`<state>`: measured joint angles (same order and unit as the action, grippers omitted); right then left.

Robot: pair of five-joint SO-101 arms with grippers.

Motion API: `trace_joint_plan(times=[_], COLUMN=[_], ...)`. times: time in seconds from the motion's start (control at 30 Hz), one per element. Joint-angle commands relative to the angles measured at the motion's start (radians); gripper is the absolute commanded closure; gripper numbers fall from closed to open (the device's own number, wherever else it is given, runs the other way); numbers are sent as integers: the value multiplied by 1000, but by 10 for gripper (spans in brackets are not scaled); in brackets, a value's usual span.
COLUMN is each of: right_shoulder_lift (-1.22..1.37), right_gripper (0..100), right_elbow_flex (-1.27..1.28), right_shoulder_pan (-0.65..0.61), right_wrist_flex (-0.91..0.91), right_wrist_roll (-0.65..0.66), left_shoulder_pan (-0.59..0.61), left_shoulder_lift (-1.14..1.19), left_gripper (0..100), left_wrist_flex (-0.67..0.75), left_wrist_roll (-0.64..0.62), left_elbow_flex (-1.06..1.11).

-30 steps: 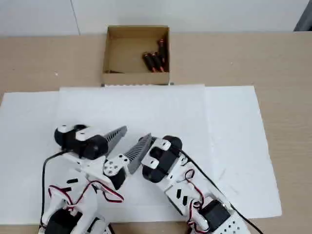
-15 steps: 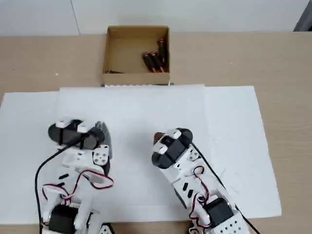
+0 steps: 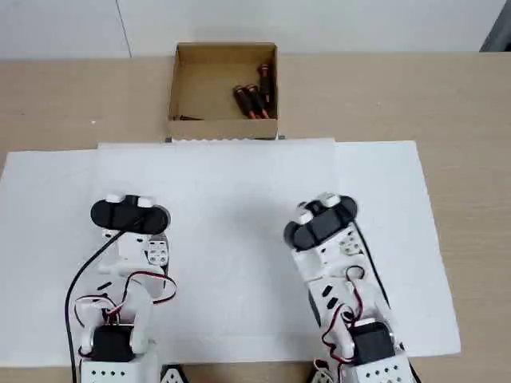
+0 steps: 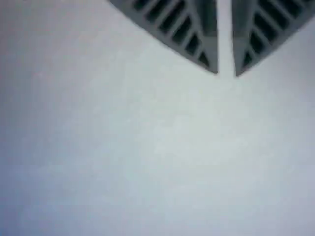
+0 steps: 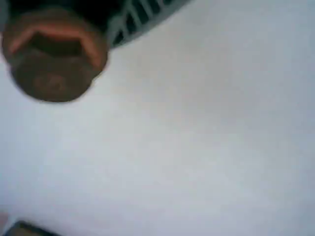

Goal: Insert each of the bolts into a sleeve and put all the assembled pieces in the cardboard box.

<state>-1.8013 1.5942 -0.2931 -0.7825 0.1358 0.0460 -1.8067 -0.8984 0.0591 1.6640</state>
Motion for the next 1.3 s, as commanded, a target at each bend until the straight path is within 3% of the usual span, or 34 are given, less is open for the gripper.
trace_joint_plan(times=[0.0, 0.13, 0.47, 0.73, 1.0, 1.27], right_shoulder_lift=[-8, -7, 90, 466, 800, 1069], right_gripper=[995, 995, 995, 995, 995, 995], right_elbow_flex=[-114, -172, -341, -620, -968, -1241], right_shoulder_pan=[62, 76, 79, 77, 77, 73], right_wrist_flex=[-127, -242, -302, -317, -274, -214], right_wrist_roll=[-126, -184, -184, -264, -265, -264], left_shoulder_pan=[2, 6, 8, 150, 44, 40], left_shoulder_lift=[-11, -11, -11, -11, -11, -11], left_gripper=[994, 994, 994, 994, 994, 994], left_wrist_flex=[25, 2, 3, -2, 3, 3], left_wrist_roll=[3, 0, -9, -262, -121, -112], left_elbow_flex=[16, 16, 16, 16, 16, 16])
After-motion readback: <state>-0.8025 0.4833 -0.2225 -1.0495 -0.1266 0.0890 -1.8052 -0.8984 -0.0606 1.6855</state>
